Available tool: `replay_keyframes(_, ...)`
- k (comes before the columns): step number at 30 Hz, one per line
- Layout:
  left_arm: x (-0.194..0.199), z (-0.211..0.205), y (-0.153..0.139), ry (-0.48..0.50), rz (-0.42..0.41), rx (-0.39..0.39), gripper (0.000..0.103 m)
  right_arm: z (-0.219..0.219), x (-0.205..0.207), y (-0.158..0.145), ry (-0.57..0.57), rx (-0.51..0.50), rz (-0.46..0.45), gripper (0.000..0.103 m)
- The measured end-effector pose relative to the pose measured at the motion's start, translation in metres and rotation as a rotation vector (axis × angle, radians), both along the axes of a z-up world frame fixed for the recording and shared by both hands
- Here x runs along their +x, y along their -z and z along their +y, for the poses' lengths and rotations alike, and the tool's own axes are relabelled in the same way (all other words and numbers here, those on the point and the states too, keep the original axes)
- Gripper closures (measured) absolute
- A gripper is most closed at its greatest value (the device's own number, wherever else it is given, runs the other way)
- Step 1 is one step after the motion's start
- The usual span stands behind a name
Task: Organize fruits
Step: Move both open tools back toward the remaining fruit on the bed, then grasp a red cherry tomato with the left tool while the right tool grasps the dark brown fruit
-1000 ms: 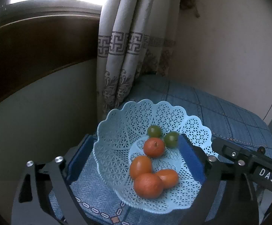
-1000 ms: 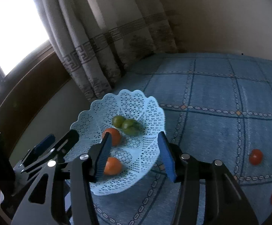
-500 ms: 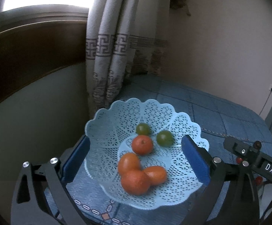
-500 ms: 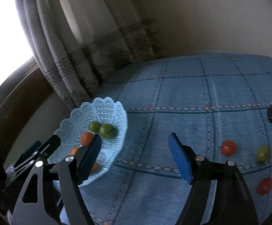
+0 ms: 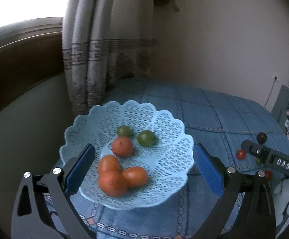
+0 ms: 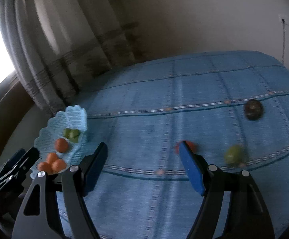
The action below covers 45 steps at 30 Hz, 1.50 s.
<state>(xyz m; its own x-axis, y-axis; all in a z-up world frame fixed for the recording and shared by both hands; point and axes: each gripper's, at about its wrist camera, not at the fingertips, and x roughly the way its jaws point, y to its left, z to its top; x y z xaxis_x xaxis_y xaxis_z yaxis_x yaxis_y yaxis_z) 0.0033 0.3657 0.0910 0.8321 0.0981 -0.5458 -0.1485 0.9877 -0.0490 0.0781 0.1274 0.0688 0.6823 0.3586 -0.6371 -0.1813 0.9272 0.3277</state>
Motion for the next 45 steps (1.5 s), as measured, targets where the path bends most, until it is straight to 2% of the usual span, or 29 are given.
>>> replay_keyframes(7,-0.002,-0.028,0.006,0.065,0.012,0.041,0.003,-0.038,0.001,0.004,0.081,-0.040,0.014,0.029)
replay_keyframes(15,0.000,-0.056,0.011,0.117,0.027,0.072,0.003,-0.058,-0.002,0.009,0.160,-0.202,-0.017,0.029)
replay_keyframes(21,0.005,-0.076,0.013,0.141,0.043,0.102,0.003,-0.068,-0.002,0.010,0.181,-0.257,-0.038,0.029)
replay_keyframes(33,0.019,-0.122,0.023,0.206,0.076,0.169,0.003,-0.095,0.012,0.019,0.197,-0.284,-0.024,0.029)
replay_keyframes(39,0.035,-0.141,0.031,0.247,0.117,0.155,0.003,-0.111,0.026,0.025,0.214,-0.298,-0.008,0.029)
replay_keyframes(45,0.048,-0.155,0.039,0.284,0.143,0.157,0.003,-0.131,0.043,0.030,0.226,-0.265,0.016,0.029)
